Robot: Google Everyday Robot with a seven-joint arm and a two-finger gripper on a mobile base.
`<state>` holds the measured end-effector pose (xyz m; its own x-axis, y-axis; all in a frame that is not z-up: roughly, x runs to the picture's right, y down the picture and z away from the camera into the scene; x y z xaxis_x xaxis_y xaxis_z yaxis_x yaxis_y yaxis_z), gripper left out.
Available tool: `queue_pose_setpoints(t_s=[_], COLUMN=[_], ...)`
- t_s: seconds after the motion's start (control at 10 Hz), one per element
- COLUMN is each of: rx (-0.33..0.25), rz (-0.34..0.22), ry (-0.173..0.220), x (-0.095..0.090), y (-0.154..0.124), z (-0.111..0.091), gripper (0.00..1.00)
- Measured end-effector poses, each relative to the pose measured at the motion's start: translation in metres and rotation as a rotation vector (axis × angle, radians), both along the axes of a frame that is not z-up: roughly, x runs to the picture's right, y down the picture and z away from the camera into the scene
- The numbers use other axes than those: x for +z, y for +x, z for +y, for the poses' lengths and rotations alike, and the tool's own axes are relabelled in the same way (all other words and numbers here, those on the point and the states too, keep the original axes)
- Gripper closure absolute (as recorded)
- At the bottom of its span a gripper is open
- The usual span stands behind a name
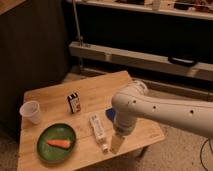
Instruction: Knock the eraser over
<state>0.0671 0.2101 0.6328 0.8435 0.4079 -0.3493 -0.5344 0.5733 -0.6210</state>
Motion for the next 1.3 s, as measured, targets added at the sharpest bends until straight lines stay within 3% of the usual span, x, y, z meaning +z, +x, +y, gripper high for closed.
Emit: queue_pose_setpoints(t_s=[0.7, 0.8, 0.9, 1.1, 1.3], rx=[0.0, 0.015, 0.021, 0.013, -0.002], rz=[0.0, 0.034, 0.094, 0.22, 0.271], ry=[0.0, -0.007, 0.008, 0.105, 0.179], x=[0.0, 0.002, 0.008, 0.031, 0.062], y=[0.0, 0.005, 0.016, 0.06, 0.095], z=[0.0, 0.003, 0.008, 0.014, 0.002], gripper=[0.2, 0.2, 0.2, 0.2, 0.2])
